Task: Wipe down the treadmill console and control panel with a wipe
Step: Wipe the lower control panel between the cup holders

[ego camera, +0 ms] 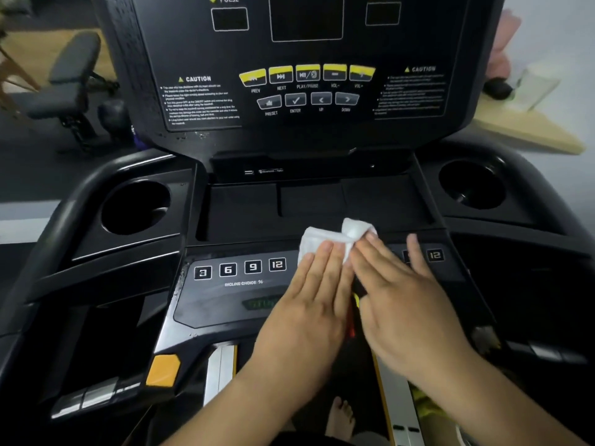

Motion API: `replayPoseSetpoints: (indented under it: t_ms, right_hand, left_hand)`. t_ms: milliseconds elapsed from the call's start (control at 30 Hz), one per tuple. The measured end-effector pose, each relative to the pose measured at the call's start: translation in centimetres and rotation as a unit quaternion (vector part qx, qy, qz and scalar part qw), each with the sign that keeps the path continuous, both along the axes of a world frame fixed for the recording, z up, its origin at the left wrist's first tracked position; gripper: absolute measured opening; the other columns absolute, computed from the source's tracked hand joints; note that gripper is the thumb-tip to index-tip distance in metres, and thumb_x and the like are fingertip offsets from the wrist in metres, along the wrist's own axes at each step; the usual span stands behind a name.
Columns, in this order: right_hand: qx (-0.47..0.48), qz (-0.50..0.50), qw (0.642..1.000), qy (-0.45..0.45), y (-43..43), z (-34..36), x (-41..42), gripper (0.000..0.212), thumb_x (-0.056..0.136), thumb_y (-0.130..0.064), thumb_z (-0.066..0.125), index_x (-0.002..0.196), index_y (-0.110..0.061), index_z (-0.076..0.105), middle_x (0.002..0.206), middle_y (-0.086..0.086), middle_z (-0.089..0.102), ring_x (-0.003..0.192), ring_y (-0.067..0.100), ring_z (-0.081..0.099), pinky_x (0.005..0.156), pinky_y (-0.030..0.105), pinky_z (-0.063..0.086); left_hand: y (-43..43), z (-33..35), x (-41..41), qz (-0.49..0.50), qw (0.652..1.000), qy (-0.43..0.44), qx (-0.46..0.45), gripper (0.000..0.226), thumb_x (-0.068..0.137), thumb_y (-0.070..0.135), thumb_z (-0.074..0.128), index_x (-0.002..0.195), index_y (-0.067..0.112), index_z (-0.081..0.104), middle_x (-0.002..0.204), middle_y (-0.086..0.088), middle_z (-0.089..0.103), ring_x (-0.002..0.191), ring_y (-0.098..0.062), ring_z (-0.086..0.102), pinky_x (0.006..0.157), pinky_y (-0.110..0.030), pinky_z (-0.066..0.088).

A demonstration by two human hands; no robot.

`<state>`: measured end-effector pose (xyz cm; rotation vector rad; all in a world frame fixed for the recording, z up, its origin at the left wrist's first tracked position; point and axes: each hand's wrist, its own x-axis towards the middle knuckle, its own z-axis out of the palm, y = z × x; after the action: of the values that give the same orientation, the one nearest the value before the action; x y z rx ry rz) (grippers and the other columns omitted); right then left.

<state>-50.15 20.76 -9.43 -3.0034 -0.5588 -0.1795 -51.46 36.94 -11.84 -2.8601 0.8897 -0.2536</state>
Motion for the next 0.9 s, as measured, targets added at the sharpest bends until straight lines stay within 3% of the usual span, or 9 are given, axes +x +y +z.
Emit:
replayPoseSetpoints:
  t_ms: [133,200,300,400,500,600,800,900]
  right_hand:
    - [0.017,0.041,0.999,0.009,-2.8,-0.7,-4.0,0.065,0.077,-0.021,0.036,0.139,-0.010,0.053,0.147,0.002,0.048,0.140,0.014,0.038,0.109,0.059,0.022]
    - [0.024,0.026,0.999,0.012,-4.8,-0.3,-3.9,0.063,0.078,-0.020,0.036,0.138,-0.013,0.055,0.147,-0.001,0.049,0.139,0.010,0.039,0.111,0.061,0.022]
    - [0.005,-0.037,0.999,0.002,-5.1,0.2,-1.1,0.059,0.080,-0.023,0.033,0.132,-0.009,0.058,0.142,0.005,0.054,0.134,0.014,0.045,0.112,0.061,0.024]
    - [0.000,-0.044,0.999,-0.003,-4.4,-0.2,-0.6,0.061,0.079,-0.024,0.033,0.130,-0.001,0.057,0.141,0.012,0.054,0.136,0.021,0.043,0.111,0.056,0.019]
    - [0.022,-0.016,1.000,-0.012,-5.8,-1.4,-4.3,0.063,0.075,-0.018,0.035,0.133,-0.005,0.057,0.142,0.008,0.054,0.138,0.018,0.041,0.110,0.057,0.022]
    - [0.045,-0.002,0.999,-0.014,-8.1,-1.4,-6.3,0.062,0.073,-0.017,0.038,0.130,-0.008,0.061,0.140,0.004,0.055,0.136,0.012,0.041,0.109,0.057,0.023]
    - [0.039,-0.088,0.995,-0.018,-6.6,-0.7,-1.4,0.061,0.080,-0.021,0.033,0.133,-0.004,0.056,0.140,0.010,0.055,0.136,0.016,0.041,0.113,0.057,0.023]
    - [0.046,-0.062,0.997,-0.025,-7.2,-1.6,-4.0,0.064,0.077,-0.018,0.033,0.138,-0.009,0.052,0.145,0.005,0.051,0.139,0.014,0.038,0.113,0.054,0.019]
  left_hand:
    - [0.4,0.1,-2.2,-0.013,0.999,0.045,-0.025,0.103,0.074,0.063,0.069,0.144,-0.007,0.039,0.151,-0.027,0.034,0.143,-0.040,0.029,0.113,-0.047,0.021]
    - [-0.3,0.6,-1.7,-0.022,0.999,0.037,-0.021,0.104,0.072,0.067,0.069,0.143,-0.004,0.042,0.150,-0.026,0.038,0.142,-0.039,0.033,0.113,-0.046,0.021]
    - [-2.7,1.6,0.5,-0.037,0.998,0.031,-0.029,0.098,0.082,0.069,0.056,0.146,-0.002,0.038,0.153,-0.024,0.034,0.145,-0.036,0.026,0.121,-0.045,0.020]
    - [-4.5,1.7,0.7,-0.038,0.997,0.046,-0.042,0.096,0.088,0.070,0.046,0.147,-0.005,0.034,0.154,-0.025,0.030,0.147,-0.038,0.022,0.119,-0.046,0.023]
    - [-4.1,0.8,-2.2,-0.065,0.996,0.058,-0.027,0.102,0.076,0.075,0.057,0.140,-0.003,0.046,0.148,-0.026,0.041,0.140,-0.038,0.036,0.115,-0.048,0.032]
    - [-4.1,0.6,-3.1,-0.080,0.995,0.058,-0.002,0.101,0.067,0.076,0.065,0.136,0.003,0.054,0.142,-0.021,0.050,0.135,-0.033,0.046,0.111,-0.045,0.030]
    - [-7.1,2.0,0.6,-0.049,0.997,0.047,-0.042,0.088,0.086,0.063,0.057,0.144,-0.001,0.042,0.151,-0.023,0.038,0.143,-0.037,0.033,0.115,-0.046,0.033]
    - [-6.3,1.3,-1.0,-0.053,0.995,0.078,-0.040,0.096,0.077,0.066,0.065,0.143,0.000,0.042,0.150,-0.022,0.040,0.142,-0.039,0.033,0.115,-0.049,0.034]
